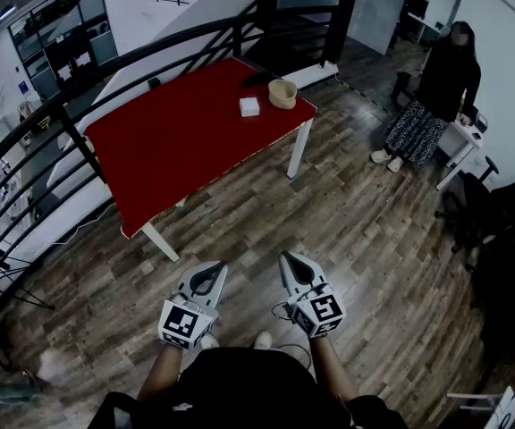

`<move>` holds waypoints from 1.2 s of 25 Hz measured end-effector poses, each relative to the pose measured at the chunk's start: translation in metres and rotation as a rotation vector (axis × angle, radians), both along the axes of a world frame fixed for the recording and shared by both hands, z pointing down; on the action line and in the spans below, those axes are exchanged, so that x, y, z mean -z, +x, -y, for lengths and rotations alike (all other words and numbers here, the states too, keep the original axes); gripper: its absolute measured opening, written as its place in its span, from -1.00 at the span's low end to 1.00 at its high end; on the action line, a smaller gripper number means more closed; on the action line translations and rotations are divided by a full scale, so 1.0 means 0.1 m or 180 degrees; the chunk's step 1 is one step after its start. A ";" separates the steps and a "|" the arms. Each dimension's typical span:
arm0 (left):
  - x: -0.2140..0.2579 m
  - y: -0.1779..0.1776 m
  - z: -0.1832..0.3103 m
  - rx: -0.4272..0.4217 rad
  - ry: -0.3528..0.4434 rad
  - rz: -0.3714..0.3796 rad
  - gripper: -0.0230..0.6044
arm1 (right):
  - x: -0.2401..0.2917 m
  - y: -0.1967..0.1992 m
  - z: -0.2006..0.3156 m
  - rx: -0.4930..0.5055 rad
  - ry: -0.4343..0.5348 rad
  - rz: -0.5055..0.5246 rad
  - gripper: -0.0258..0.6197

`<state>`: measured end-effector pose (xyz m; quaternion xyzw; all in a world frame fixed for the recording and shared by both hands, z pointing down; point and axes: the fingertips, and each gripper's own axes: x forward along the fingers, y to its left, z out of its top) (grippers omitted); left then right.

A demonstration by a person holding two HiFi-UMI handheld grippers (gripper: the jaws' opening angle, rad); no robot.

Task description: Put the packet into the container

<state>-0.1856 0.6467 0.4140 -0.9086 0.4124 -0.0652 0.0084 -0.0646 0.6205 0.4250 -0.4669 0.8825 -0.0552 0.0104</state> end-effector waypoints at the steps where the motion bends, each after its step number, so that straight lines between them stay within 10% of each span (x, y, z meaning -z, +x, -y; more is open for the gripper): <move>1: -0.01 0.05 0.00 0.0006 0.0001 0.0007 -0.91 | 0.00 0.05 0.00 0.0000 0.0001 0.0001 -0.85; 13: -0.15 0.66 0.07 0.0086 0.0025 0.0239 -0.91 | -0.13 0.74 0.12 -0.0015 -0.0047 0.0088 -0.85; 30: -0.11 0.69 1.03 0.0038 -0.0032 0.0287 -0.91 | -0.20 0.70 1.07 0.0011 -0.0088 0.0101 -0.85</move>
